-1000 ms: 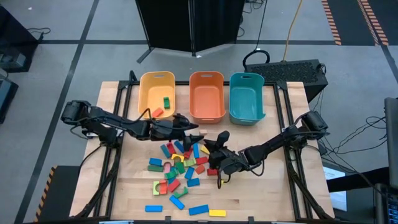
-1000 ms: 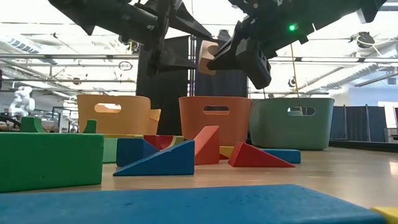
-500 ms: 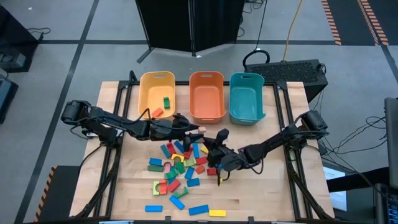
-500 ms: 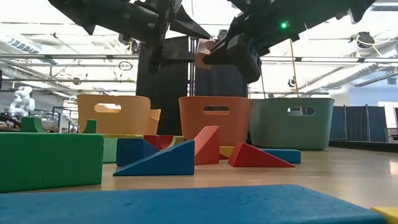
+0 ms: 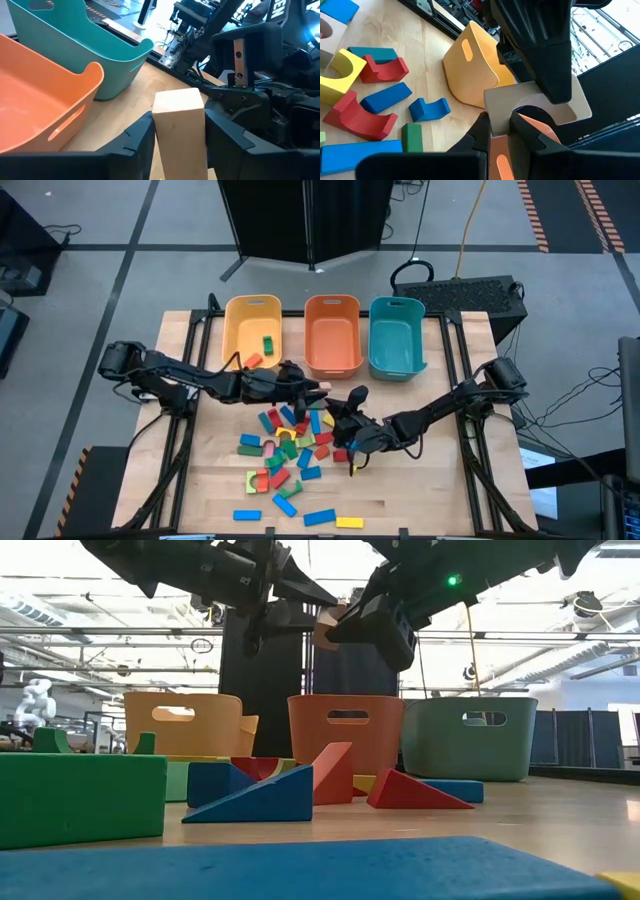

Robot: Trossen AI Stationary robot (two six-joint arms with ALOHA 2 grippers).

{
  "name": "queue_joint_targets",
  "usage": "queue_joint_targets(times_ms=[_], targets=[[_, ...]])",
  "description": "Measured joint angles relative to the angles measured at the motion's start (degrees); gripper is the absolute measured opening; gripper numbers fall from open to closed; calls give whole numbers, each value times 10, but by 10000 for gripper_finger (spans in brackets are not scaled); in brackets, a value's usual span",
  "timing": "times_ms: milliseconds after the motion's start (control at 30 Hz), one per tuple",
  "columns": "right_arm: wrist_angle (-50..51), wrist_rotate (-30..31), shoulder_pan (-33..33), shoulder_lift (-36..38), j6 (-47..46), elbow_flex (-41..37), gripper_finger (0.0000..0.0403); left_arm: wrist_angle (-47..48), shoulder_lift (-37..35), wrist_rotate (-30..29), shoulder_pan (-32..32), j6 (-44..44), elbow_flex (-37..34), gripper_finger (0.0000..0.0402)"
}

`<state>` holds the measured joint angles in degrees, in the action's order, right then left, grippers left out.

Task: Sort blocks by size
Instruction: Put the gray arch block into the yellow bin

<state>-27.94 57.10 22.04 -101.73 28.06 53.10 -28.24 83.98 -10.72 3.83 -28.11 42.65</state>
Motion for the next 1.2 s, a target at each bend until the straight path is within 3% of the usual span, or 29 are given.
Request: queue_joint_targets(times_ms=[333, 600, 767, 933, 1200], targets=[[-2, -1, 2, 0, -35, 0, 115, 12, -1, 40, -23, 6, 0, 133], [3, 90, 21, 0, -91, 0, 167, 66, -29, 46, -50, 36, 1, 132], [30, 103, 33, 0, -132, 1, 179, 144, -77, 36, -72, 49, 0, 131], [86, 87, 28, 0, -214, -7, 180, 228, -133, 2, -88, 66, 0, 131], [99, -21, 9, 0, -309, -32, 180, 344, -215, -56, -106, 67, 0, 131]])
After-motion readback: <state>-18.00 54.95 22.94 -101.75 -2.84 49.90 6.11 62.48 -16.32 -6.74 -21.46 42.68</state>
